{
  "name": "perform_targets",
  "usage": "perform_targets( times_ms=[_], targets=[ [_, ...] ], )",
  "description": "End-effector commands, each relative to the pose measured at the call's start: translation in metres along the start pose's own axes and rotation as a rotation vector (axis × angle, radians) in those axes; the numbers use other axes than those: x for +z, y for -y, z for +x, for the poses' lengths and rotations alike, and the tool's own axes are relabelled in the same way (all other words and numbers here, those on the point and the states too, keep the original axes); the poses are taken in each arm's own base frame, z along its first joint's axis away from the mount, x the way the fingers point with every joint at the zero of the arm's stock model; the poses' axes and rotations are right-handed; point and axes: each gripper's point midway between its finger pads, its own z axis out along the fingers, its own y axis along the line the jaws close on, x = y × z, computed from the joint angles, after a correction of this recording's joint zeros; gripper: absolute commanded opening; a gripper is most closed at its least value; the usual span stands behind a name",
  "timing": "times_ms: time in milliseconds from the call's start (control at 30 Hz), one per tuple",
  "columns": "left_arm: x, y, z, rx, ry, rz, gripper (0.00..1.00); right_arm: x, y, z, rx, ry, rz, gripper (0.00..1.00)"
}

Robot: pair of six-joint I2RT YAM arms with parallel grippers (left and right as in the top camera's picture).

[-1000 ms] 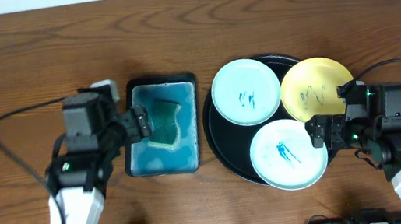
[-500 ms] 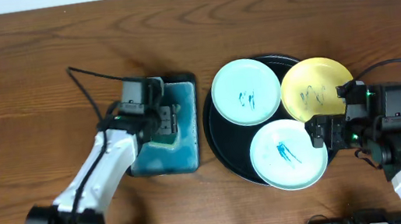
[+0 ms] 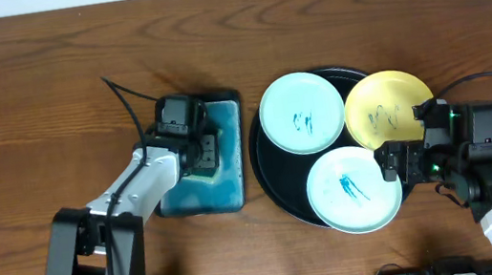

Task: Clean dirty plates on tray and stack at the side
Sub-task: 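Move the left gripper to the green sponge in the water tray and grasp it, then reach the right gripper to the front pale green plate rim and grasp it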

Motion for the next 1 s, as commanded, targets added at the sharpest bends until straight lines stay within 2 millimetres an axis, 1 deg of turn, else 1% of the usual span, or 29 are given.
perform_targets(
  times_ms=[0, 33, 67, 133, 267, 300, 333, 367, 433, 500, 667, 767, 833, 967],
  targets=[
    [0.007, 0.004, -0.001, 0.026, -0.012, -0.008, 0.57, -0.005, -0.006, -0.007, -0.006, 0.019, -0.015, 0.99],
    [0.008, 0.004, 0.0, 0.027, -0.018, -0.009, 0.54, -0.005, -0.006, -0.007, -0.006, 0.019, -0.015, 0.99],
    [0.009, 0.004, 0.001, 0.026, -0.023, -0.01, 0.49, -0.005, -0.006, -0.007, -0.006, 0.018, -0.015, 0.99],
    [0.01, 0.003, 0.003, 0.026, -0.029, -0.011, 0.44, -0.005, -0.006, -0.007, -0.006, 0.018, -0.015, 0.99],
    [0.01, 0.002, 0.003, 0.026, -0.03, -0.02, 0.44, -0.005, -0.006, -0.007, -0.006, 0.018, -0.015, 0.99],
    [0.01, 0.0, 0.003, 0.026, -0.028, -0.027, 0.47, -0.005, -0.006, -0.007, -0.006, 0.018, -0.015, 0.99],
    [0.01, -0.002, 0.002, 0.026, -0.025, -0.04, 0.55, -0.005, -0.006, -0.007, -0.006, 0.018, -0.015, 0.99],
    [0.009, -0.003, 0.002, 0.026, -0.022, -0.049, 0.59, -0.005, -0.006, -0.007, -0.006, 0.018, -0.015, 0.99],
    [0.004, -0.007, -0.002, 0.026, -0.008, -0.068, 0.6, -0.005, -0.006, -0.007, -0.005, 0.018, -0.015, 0.99],
    [-0.004, -0.006, -0.007, 0.025, 0.018, -0.065, 0.64, -0.005, -0.006, -0.007, -0.006, 0.018, -0.015, 0.99],
    [-0.031, -0.002, -0.025, 0.015, 0.111, -0.05, 0.64, -0.005, -0.006, -0.007, -0.006, 0.018, -0.015, 0.99],
    [-0.041, 0.0, -0.031, 0.001, 0.143, -0.04, 0.64, -0.005, -0.006, -0.007, -0.006, 0.018, -0.015, 0.99],
    [-0.041, 0.0, -0.031, 0.001, 0.143, -0.037, 0.64, -0.005, -0.006, -0.007, -0.006, 0.018, -0.015, 0.99],
    [-0.032, 0.0, -0.023, -0.001, 0.104, -0.037, 0.64, -0.005, -0.006, -0.007, -0.006, 0.018, -0.015, 0.99]
  ],
)
